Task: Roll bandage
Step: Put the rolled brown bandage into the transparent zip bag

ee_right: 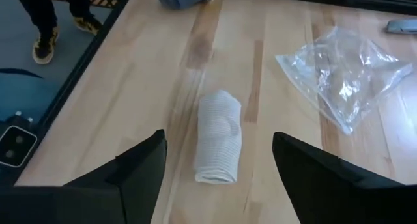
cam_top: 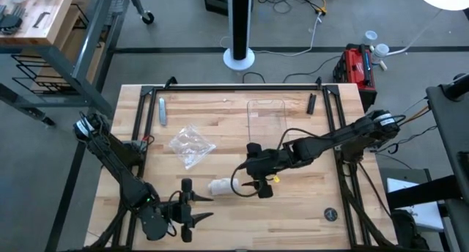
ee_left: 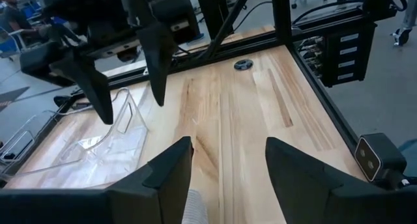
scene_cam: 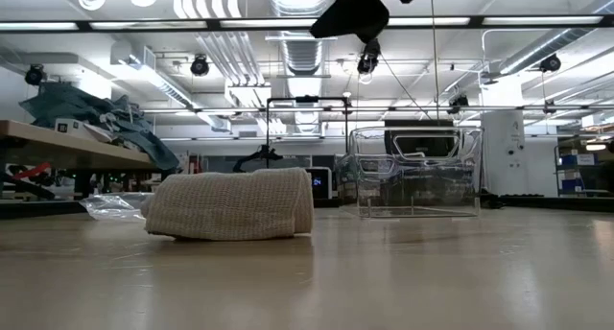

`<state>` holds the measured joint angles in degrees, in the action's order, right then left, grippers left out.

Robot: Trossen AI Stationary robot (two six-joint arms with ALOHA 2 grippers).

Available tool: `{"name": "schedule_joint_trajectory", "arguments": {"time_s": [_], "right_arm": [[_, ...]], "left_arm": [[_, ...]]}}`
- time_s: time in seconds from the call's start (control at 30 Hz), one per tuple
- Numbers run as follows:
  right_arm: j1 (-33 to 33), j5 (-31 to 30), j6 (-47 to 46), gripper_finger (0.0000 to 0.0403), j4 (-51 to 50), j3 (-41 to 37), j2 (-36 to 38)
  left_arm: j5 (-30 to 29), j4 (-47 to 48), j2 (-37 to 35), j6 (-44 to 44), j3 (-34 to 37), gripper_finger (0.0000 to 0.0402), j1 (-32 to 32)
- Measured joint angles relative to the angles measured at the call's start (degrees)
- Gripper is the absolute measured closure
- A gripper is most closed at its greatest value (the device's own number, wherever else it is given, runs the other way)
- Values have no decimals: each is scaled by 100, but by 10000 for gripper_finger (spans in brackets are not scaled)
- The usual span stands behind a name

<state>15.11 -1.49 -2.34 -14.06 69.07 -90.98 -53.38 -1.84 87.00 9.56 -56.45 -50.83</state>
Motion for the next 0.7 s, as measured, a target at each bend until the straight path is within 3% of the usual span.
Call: {"name": "schedule_joint_trajectory", "arguments": {"time_s": [0.43,0.7], "right_arm": [[2,6,124,149,113,-26,11],[41,8,42,138,155,-36,11]], "left_arm": [[1,7,0,-1,0,234,0],[-1,6,1,0,0,251,0]]}}
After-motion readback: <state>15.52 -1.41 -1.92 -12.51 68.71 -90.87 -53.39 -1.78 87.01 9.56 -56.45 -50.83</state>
